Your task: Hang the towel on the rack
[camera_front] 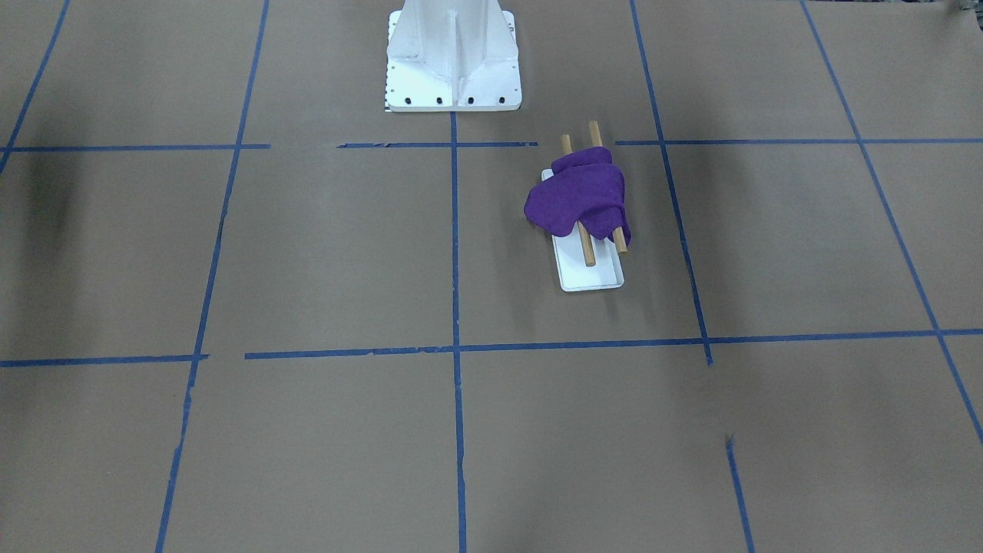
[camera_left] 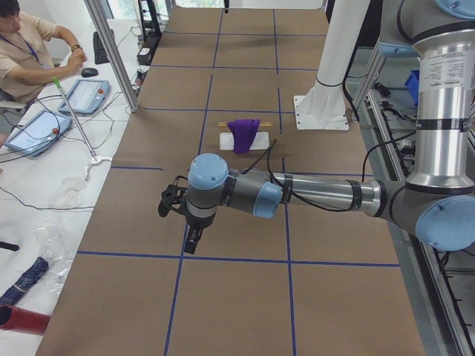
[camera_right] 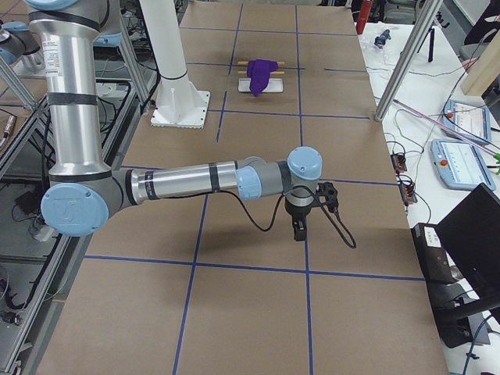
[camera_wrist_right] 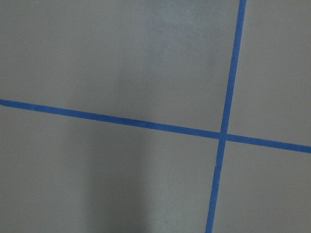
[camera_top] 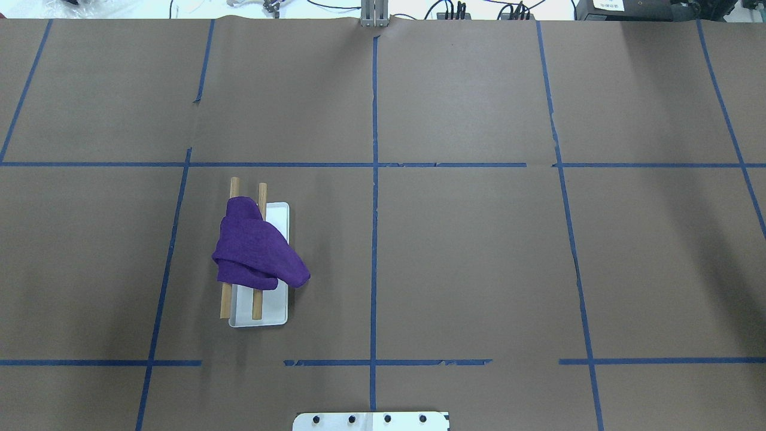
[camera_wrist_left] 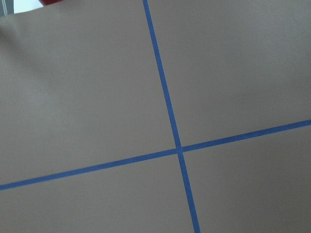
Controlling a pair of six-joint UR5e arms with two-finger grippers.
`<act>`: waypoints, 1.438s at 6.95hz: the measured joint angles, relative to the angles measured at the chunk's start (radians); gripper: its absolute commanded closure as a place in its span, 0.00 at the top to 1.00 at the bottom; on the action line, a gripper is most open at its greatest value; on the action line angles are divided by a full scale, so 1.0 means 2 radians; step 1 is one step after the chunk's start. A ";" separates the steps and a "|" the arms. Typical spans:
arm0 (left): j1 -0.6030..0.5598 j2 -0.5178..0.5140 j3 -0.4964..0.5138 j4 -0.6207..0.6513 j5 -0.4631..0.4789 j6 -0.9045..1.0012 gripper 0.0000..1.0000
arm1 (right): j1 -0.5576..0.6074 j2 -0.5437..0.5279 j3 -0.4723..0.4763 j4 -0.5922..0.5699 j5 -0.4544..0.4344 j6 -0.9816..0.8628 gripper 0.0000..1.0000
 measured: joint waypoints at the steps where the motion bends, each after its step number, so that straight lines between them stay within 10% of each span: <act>1: -0.002 0.008 -0.002 0.019 -0.007 0.016 1.00 | 0.007 -0.010 -0.004 0.003 0.014 -0.011 1.00; 10: 0.032 0.045 -0.013 0.033 -0.062 -0.038 1.00 | 0.003 -0.020 0.023 0.003 -0.008 0.021 1.00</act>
